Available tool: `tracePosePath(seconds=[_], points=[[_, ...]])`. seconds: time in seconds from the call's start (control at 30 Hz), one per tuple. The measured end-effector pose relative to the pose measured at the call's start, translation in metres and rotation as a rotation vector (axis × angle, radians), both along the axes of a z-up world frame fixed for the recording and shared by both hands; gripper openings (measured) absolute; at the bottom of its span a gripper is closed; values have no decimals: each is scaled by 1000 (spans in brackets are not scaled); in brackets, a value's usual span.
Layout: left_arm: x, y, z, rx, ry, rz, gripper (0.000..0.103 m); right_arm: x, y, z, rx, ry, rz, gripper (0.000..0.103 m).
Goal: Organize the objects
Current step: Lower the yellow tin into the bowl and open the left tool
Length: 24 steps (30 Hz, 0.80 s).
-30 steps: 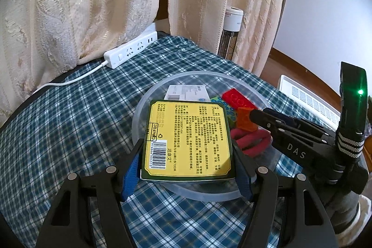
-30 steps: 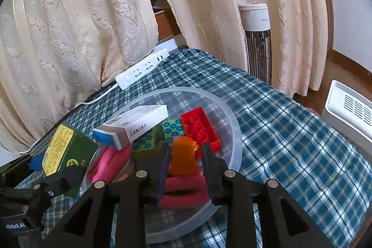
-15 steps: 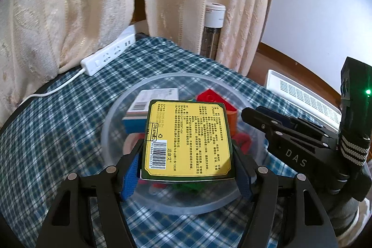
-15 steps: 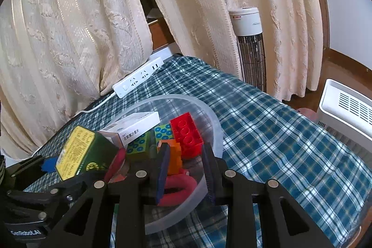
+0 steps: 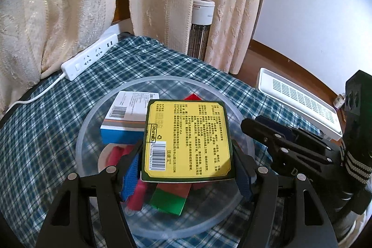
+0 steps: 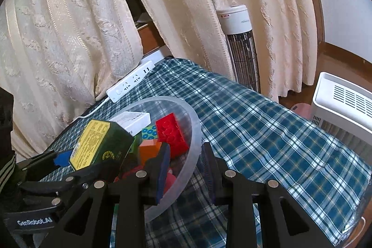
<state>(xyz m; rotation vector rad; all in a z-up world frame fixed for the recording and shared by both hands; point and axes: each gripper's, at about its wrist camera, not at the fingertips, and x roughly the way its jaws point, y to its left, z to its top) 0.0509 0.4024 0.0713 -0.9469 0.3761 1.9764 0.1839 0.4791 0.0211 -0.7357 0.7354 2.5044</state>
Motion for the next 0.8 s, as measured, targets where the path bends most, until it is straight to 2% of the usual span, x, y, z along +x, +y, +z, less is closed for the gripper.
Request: tracePosePath(seconds=[0.17, 0.47, 0.8], points=[[-6, 5, -9, 0, -37, -10, 70, 2, 2, 0, -2, 2, -4, 30], [-12, 2, -10, 14, -47, 12, 70, 4, 1, -1, -5, -1, -3, 30], [-11, -19, 4, 67, -47, 28, 74, 7, -4, 0, -6, 0, -8, 30]])
